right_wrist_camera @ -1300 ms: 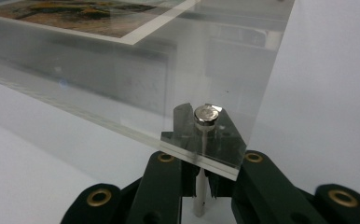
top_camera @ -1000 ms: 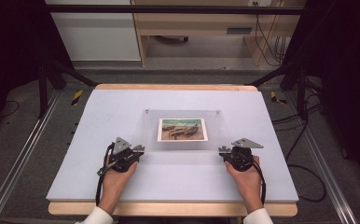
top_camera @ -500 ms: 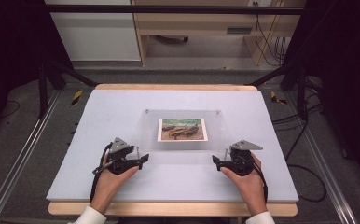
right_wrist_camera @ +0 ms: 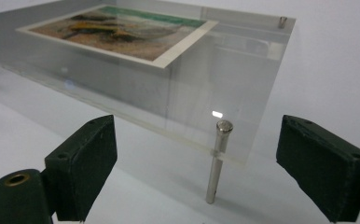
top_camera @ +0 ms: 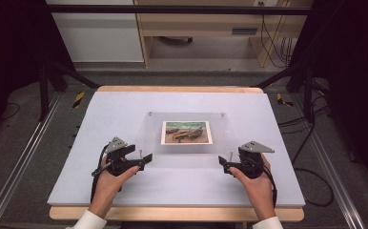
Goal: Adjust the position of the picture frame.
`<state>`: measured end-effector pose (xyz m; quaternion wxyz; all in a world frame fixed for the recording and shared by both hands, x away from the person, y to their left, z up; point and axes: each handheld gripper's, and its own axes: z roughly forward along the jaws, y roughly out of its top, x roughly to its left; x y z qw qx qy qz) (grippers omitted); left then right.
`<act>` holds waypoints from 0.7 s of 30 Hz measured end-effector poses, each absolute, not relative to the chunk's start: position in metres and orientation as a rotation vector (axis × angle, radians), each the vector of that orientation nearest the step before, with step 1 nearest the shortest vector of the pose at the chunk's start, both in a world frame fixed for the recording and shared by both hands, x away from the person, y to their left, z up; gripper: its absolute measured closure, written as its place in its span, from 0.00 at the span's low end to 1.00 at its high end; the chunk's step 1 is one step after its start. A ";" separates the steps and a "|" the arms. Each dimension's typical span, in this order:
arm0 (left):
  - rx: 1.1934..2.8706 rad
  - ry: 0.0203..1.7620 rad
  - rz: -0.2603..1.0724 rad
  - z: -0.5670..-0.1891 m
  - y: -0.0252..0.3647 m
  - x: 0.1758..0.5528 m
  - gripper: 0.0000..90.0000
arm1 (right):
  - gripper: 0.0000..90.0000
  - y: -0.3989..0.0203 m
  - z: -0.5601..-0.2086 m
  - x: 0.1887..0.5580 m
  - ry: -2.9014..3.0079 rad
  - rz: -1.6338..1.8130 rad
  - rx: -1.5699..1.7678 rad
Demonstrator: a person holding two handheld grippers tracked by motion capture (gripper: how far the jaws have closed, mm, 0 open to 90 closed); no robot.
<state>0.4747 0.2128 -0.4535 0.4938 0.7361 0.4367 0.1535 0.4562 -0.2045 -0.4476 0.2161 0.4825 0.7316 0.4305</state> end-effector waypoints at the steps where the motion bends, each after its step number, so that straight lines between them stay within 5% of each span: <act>1: 1.778 1.055 0.375 -0.452 0.213 0.474 0.13 | 0.15 -0.205 -0.448 0.456 2.027 1.193 1.337; 13: 1.717 1.073 0.395 -0.441 0.213 0.479 0.23 | 0.31 -0.209 -0.430 0.462 1.927 1.246 1.364; 21: 1.722 1.095 0.389 -0.443 0.211 0.491 0.25 | 0.33 -0.204 -0.425 0.480 1.972 1.230 1.393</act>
